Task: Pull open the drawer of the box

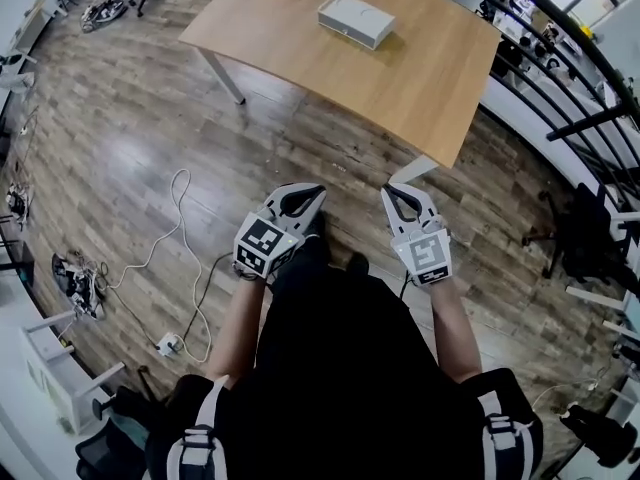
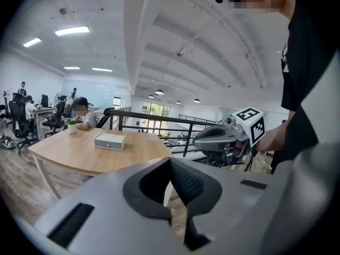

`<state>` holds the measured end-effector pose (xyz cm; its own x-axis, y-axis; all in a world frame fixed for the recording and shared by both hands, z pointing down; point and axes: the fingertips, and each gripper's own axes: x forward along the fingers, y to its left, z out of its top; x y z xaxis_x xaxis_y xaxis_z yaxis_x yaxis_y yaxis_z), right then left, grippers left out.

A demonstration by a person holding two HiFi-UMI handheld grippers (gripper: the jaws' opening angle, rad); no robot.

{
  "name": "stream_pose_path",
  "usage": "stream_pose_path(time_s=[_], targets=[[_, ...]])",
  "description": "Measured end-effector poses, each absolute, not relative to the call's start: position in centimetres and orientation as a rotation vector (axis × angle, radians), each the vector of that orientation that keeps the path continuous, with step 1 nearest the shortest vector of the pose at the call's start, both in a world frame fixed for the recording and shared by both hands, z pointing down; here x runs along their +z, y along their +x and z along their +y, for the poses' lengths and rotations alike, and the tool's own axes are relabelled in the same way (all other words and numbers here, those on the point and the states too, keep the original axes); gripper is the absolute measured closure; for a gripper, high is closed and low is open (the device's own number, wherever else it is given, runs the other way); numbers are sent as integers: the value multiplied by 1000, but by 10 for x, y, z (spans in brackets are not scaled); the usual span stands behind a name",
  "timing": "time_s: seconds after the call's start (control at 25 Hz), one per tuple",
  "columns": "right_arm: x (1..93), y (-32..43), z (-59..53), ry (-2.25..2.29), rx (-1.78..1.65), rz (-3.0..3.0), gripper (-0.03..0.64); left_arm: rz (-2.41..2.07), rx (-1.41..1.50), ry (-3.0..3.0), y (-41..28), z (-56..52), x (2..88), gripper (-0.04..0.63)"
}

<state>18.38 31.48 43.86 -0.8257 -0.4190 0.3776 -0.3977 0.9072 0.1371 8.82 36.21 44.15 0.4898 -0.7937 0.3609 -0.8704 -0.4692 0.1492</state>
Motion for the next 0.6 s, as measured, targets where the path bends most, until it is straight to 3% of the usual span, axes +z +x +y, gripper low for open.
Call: stream_pose_path(time_s=[0.6], targets=[[443,112,259,699,-165,-2575,592,-1228,350,2513,25,291,458,574]])
